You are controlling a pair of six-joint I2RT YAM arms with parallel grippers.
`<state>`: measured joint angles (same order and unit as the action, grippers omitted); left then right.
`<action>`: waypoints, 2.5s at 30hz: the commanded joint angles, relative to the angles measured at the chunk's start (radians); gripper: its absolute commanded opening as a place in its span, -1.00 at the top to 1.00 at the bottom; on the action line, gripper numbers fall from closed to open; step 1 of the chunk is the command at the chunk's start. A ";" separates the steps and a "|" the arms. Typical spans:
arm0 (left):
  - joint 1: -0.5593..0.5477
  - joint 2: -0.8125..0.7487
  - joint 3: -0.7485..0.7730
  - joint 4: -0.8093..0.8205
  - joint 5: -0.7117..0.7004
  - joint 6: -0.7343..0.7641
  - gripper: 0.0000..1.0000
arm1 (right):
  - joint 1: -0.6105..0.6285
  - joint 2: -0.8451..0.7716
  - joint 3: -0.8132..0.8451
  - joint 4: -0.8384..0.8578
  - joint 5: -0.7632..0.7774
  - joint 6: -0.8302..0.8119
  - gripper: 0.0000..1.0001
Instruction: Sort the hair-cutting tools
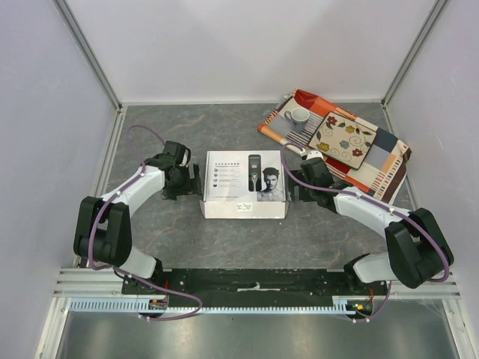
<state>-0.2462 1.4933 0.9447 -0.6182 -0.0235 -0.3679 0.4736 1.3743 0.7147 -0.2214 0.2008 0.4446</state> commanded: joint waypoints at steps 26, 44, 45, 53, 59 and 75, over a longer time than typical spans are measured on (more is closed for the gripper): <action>-0.050 0.044 -0.058 0.023 0.121 -0.043 -0.99 | 0.005 0.037 -0.040 0.067 -0.112 0.013 -0.96; -0.054 -0.004 -0.110 0.015 0.266 -0.036 -0.99 | 0.031 0.045 -0.041 -0.002 -0.156 0.020 -0.96; -0.056 -0.005 -0.115 0.015 0.272 -0.036 -0.99 | 0.034 0.042 -0.038 -0.007 -0.159 0.020 -0.96; -0.056 -0.027 -0.115 0.005 0.310 -0.031 -0.99 | 0.053 0.028 -0.038 -0.030 -0.159 0.026 -0.96; -0.054 -0.018 -0.095 -0.029 0.321 -0.009 -0.99 | 0.063 0.020 -0.037 -0.044 -0.150 0.029 -0.96; -0.085 0.105 0.019 -0.130 0.135 0.033 -0.80 | 0.071 0.049 -0.018 -0.041 -0.149 0.034 -0.96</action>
<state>-0.2993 1.5547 0.9028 -0.7361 0.0952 -0.3721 0.5133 1.4082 0.6765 -0.2966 0.1211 0.4568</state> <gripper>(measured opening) 0.928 0.977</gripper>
